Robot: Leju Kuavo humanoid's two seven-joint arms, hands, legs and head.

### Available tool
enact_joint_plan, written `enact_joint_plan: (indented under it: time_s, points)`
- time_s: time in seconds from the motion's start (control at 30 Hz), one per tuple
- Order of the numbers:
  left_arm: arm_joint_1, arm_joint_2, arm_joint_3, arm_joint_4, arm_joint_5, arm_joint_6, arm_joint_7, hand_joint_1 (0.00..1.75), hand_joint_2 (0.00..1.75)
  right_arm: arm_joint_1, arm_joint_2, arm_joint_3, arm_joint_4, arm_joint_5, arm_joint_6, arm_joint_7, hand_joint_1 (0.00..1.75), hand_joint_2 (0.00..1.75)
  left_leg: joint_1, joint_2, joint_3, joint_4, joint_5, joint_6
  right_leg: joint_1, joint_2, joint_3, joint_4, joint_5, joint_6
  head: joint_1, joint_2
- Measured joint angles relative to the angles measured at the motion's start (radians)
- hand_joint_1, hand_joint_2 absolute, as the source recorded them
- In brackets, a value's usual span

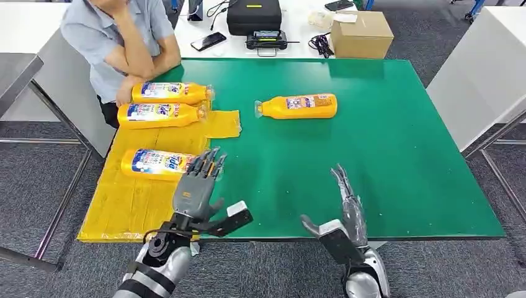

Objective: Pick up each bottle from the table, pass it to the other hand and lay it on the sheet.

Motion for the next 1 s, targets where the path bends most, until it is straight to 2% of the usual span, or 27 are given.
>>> enact_joint_plan:
  time_s: [0.17,0.3,0.33,0.37,0.47,0.53,0.6,0.67,0.8,0.83,0.87,0.9,1.0]
  points:
    - [0.022,0.004,-0.034,-0.047,0.011,-0.021,-0.004,0.0,1.75,0.009,0.011,-0.016,-0.018,-0.102,0.053,-0.039,0.0,1.75,0.0,0.0,0.0,0.0,0.0,0.0,0.0,0.0,0.0,0.0,0.0,0.0,0.0,0.0]
    - [0.04,0.003,-0.053,-0.064,0.206,-0.023,-0.114,0.0,1.75,0.016,0.039,-0.046,-0.054,-0.237,0.09,-0.058,0.0,1.75,0.0,0.0,0.0,0.0,0.0,0.0,0.0,0.0,0.0,0.0,0.0,0.0,0.0,0.0]
    - [0.047,0.0,-0.057,-0.069,0.278,-0.032,-0.151,0.0,0.0,0.017,0.044,-0.054,-0.063,-0.247,0.09,-0.049,0.0,1.75,0.0,0.0,0.0,0.0,0.0,0.0,0.0,0.0,0.0,0.0,0.0,0.0,0.0,0.0]
    - [0.052,-0.003,-0.065,-0.071,0.319,-0.035,-0.173,0.0,0.0,0.017,0.05,-0.061,-0.069,-0.254,0.09,-0.043,0.0,0.0,0.0,0.0,0.0,0.0,0.0,0.0,0.0,0.0,0.0,0.0,0.0,0.0,0.0,0.0]
    - [0.064,-0.009,-0.076,-0.078,0.349,-0.041,-0.188,0.0,0.0,0.018,0.057,-0.071,-0.08,-0.26,0.089,-0.035,0.0,0.0,0.0,0.0,0.0,0.0,0.0,0.0,0.0,0.0,0.0,0.0,0.0,0.0,0.0,0.0]
    - [0.077,-0.009,-0.076,-0.087,0.502,-0.115,-0.233,0.0,0.0,0.017,0.066,-0.076,-0.081,-0.273,0.067,0.06,0.0,0.0,0.0,0.0,0.0,0.0,0.0,0.0,0.0,0.0,0.0,0.0,0.0,0.0,0.0,0.0]
    - [0.099,-0.015,-0.085,-0.094,0.648,-0.143,-0.263,0.0,0.0,0.016,0.07,-0.075,-0.079,-0.202,-0.02,0.147,0.0,0.0,0.0,0.0,0.0,0.0,0.0,0.0,0.0,0.0,0.0,0.0,0.0,0.0,0.0,0.0]
    - [0.114,-0.02,-0.099,-0.094,0.712,-0.158,-0.274,0.0,0.0,0.01,0.067,-0.066,-0.076,-0.113,-0.103,0.165,0.0,0.0,0.0,0.0,-0.001,0.0,0.0,0.0,0.0,0.0,0.0,0.0,0.0,0.0,0.0,0.0]
    - [0.122,-0.025,-0.107,-0.094,0.726,-0.161,-0.28,0.0,0.0,0.002,0.065,-0.057,-0.074,-0.09,-0.124,0.17,0.0,0.0,0.0,0.0,-0.001,0.0,0.0,0.0,0.0,0.0,0.0,0.0,0.0,0.0,0.0,0.0]
    - [0.122,-0.025,-0.107,-0.094,0.726,-0.161,-0.28,0.0,0.0,0.002,0.065,-0.057,-0.074,-0.09,-0.124,0.17,0.0,1.75,0.0,0.0,-0.001,0.0,0.0,0.0,0.0,0.0,0.0,0.0,0.0,0.0,0.0,0.0]
    - [0.122,-0.025,-0.107,-0.094,0.726,-0.161,-0.28,0.0,0.0,0.001,0.065,-0.057,-0.074,-0.09,-0.124,0.171,0.0,1.75,0.0,0.0,-0.001,0.0,0.0,0.0,0.0,0.0,0.0,0.0,0.0,0.0,0.0,0.0]
    - [0.122,-0.025,-0.108,-0.094,0.726,-0.161,-0.281,0.0,1.75,0.001,0.065,-0.057,-0.074,-0.089,-0.125,0.171,0.0,1.75,0.0,0.0,-0.001,0.0,0.0,0.0,0.0,0.0,0.0,0.0,0.0,0.0,0.0,0.0]
    - [0.129,-0.029,-0.119,-0.094,0.78,-0.181,-0.28,0.0,1.75,-0.009,0.06,-0.047,-0.068,-0.06,-0.127,0.194,0.0,1.75,0.0,-0.001,-0.001,0.0,0.0,0.0,0.0,-0.001,0.0,0.0,0.0,0.0,0.0,0.0]
